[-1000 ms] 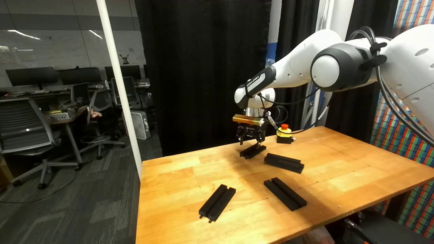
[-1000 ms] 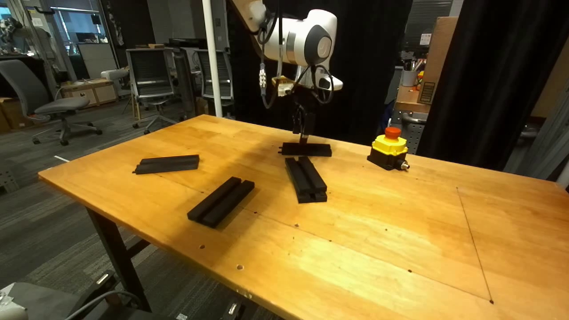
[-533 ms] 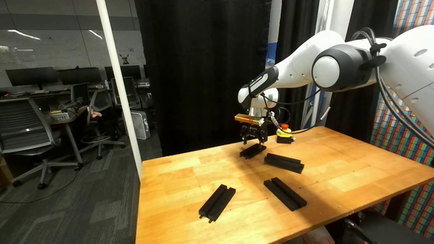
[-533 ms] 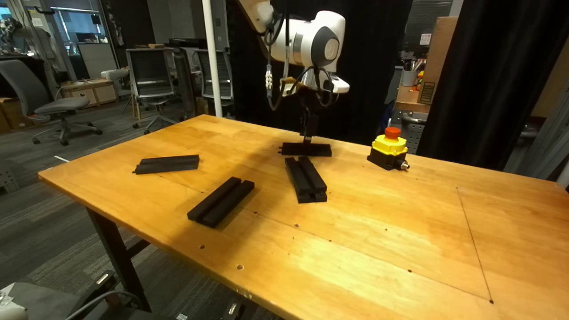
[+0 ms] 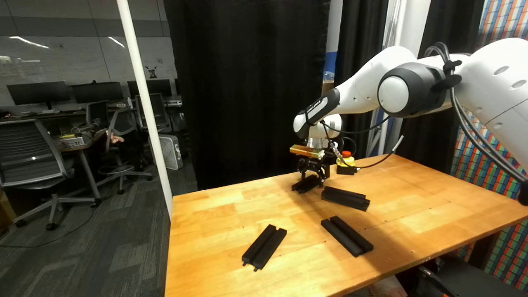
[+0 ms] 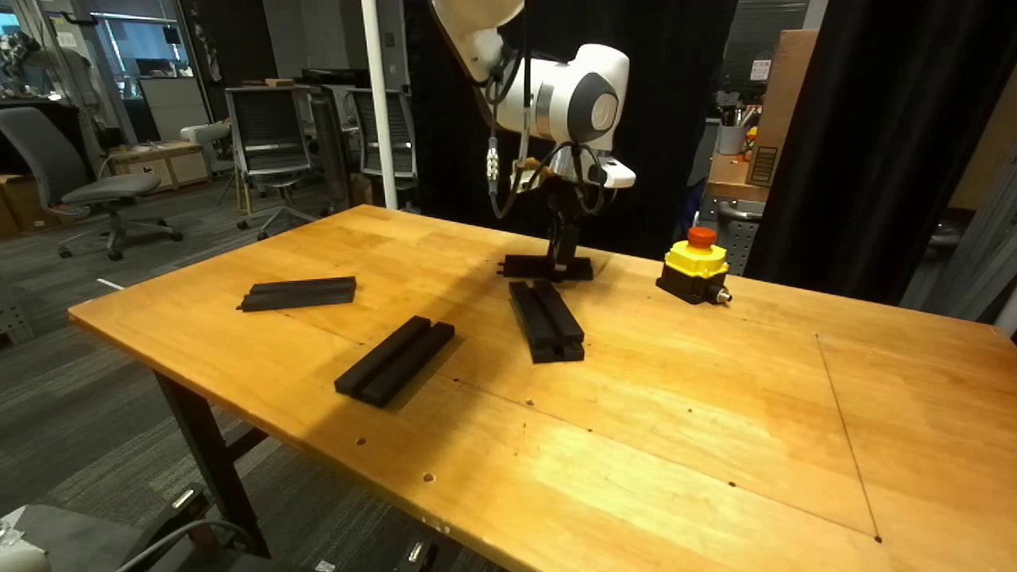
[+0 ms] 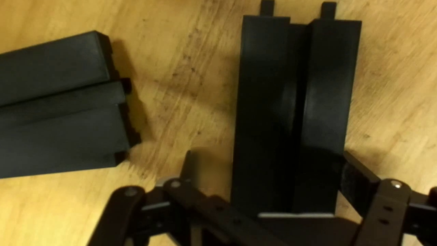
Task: Connect the black pads
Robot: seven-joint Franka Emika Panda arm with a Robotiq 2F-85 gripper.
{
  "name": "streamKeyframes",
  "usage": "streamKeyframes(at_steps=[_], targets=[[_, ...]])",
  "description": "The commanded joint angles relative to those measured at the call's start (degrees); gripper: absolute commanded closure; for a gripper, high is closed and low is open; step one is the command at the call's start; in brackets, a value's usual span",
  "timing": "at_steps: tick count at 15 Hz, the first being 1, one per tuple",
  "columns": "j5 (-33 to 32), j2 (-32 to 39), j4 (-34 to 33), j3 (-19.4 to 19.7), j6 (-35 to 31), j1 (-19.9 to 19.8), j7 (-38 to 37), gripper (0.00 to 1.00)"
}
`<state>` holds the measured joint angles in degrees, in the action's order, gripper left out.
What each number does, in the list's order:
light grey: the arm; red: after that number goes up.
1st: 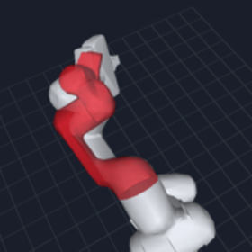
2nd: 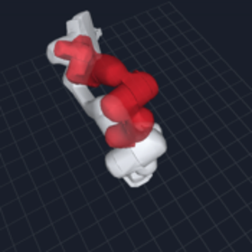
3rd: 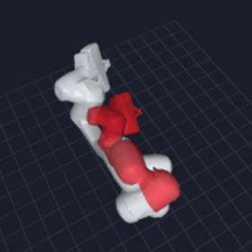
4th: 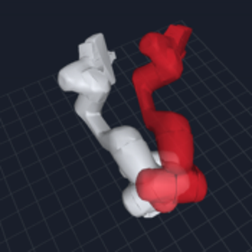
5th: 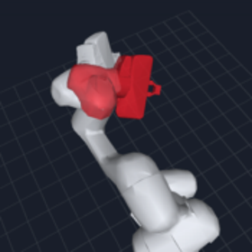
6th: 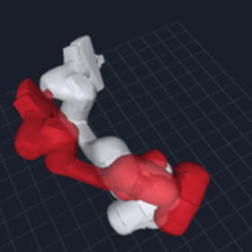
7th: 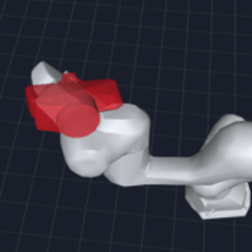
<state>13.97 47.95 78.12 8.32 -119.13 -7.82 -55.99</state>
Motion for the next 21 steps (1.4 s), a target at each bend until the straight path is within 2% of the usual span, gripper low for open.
streamKeyframes(at_steps=[1, 2, 3, 4, 8, 11, 16, 21], targets=[[0.4, 1.86, -2.68, 0.17, -0.67, -0.43, -0.63, 0.0], [0.2, 1.93, -2.87, 0.13, -0.43, -0.46, -0.22, 0.0], [0.22, 1.93, -2.81, 0.07, -0.73, -0.49, 0.01, 0.25], [0.22, 1.9, -2.8, 0.01, -0.62, -0.48, 0.1, 0.26], [0.0, 1.87, -3.7, 0.0, -0.84, -0.4, 0.09, 0.54], [-0.88, 0.61, -2.86, 0.04, -0.38, -0.54, 2.47, 0.54], [-6.59, -3.63, -1.66, 1.34, 1.23, 0.41, 11.48, 0.54], [-9.79, -6.83, -1.21, 0.75, 1.2, 1.25, 20.65, 0.54]])
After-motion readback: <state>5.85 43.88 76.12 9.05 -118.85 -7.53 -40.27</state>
